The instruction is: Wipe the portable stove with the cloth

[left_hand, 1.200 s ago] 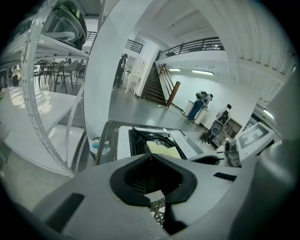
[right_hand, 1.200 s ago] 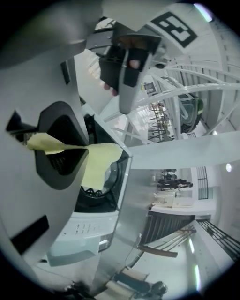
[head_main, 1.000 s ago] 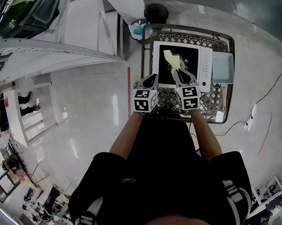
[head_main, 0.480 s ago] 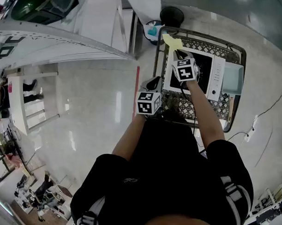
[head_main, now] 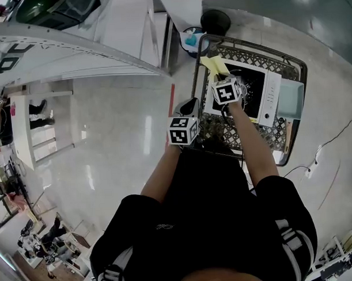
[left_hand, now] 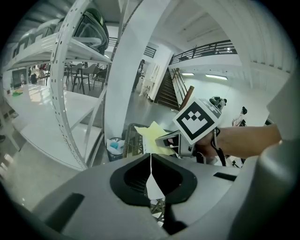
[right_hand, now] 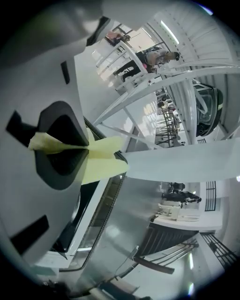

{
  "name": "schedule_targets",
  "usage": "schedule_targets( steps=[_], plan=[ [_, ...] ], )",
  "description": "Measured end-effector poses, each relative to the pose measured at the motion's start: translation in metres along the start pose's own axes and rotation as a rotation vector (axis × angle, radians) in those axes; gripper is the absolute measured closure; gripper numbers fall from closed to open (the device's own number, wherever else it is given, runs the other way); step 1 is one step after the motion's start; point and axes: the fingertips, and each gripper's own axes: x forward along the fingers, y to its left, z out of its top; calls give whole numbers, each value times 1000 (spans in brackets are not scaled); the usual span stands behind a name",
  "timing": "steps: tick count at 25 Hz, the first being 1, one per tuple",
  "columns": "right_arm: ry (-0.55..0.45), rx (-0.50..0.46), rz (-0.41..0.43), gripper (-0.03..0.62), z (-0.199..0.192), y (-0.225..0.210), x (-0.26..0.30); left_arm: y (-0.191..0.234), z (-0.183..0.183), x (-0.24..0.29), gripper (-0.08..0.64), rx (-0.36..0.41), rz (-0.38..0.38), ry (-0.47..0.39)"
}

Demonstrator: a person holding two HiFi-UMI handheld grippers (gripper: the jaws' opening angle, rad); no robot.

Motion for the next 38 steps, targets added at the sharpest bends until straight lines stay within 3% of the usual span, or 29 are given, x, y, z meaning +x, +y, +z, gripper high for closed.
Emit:
schedule_targets(
  steps=[7,15,23,27,34,38],
  plan=[
    [20,-9,60,571,-21,19,-12,-5,-4,-3,538,13,3,8],
    [68,-142,147,571,-39,53,-23,-6,-7,-8,538,18,29,1],
    [89,-227,175,571,-59,81,-35,-4,-18,-20,538,-2,69,-2],
    [50,-239,174,571,-63,87,-41,-5,-25,-29,538,-11,94,-11],
    [24,-188,273,571,-78,104,-51,-9,-38,-52,538,-43,149,-37],
    [7,-204,301,571,-83,116,-59,-8,-52,-66,538,-54,174,-31]
  ],
)
